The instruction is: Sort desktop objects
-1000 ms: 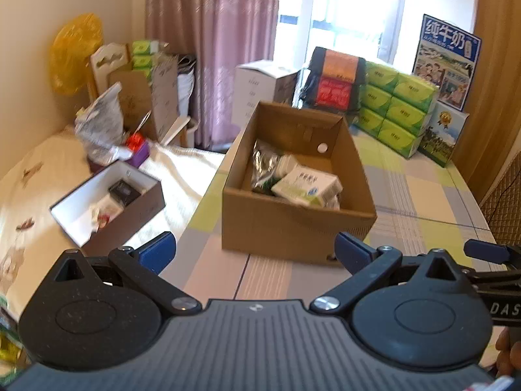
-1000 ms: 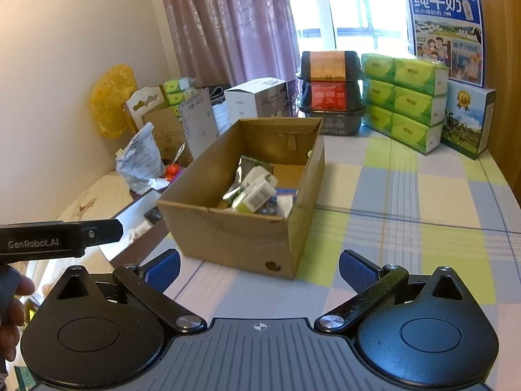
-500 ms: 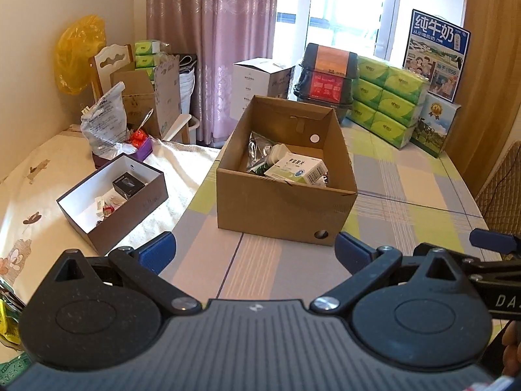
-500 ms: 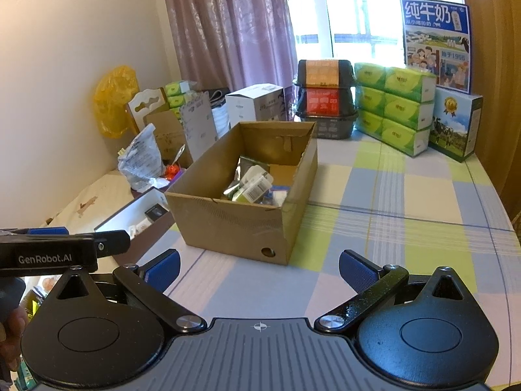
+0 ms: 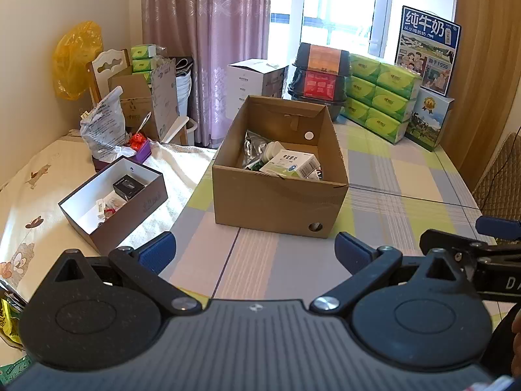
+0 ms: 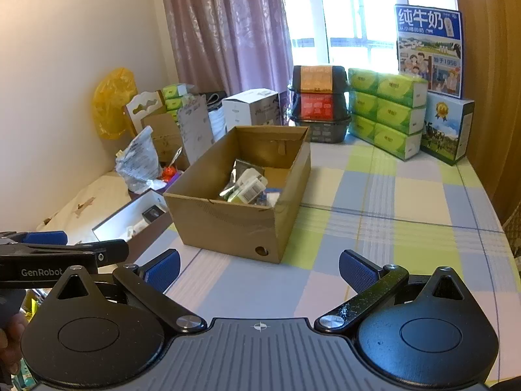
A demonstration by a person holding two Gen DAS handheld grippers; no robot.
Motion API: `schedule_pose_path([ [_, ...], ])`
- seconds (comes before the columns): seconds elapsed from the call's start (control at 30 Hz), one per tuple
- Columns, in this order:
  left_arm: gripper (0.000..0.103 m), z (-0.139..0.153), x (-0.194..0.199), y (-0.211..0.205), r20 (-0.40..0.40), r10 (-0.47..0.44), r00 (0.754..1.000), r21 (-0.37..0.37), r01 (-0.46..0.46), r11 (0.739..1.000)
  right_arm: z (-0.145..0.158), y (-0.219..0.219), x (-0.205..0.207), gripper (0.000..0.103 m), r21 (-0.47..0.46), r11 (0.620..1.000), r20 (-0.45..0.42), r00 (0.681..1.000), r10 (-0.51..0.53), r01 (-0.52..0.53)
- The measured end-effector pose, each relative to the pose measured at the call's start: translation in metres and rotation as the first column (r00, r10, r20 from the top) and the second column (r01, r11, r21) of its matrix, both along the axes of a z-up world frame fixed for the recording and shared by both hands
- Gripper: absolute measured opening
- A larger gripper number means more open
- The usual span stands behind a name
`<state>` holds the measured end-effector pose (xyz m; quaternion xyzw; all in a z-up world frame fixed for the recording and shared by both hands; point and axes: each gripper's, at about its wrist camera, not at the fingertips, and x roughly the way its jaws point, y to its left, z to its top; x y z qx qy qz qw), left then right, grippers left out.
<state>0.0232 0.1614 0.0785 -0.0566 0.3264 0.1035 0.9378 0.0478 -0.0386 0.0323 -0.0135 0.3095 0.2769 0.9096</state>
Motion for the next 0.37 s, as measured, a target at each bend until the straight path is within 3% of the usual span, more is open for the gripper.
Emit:
schedule_pose_path([
  [0.37, 0.102, 0.0025, -0.0006, 0.0009, 0.025, 0.011, 1.000, -0.001, -0.011, 1.000, -0.0042, -0.0021, -0.0003, 0.101, 0.004, 1.000, -0.008, 1.000, -0.012, 0.012],
])
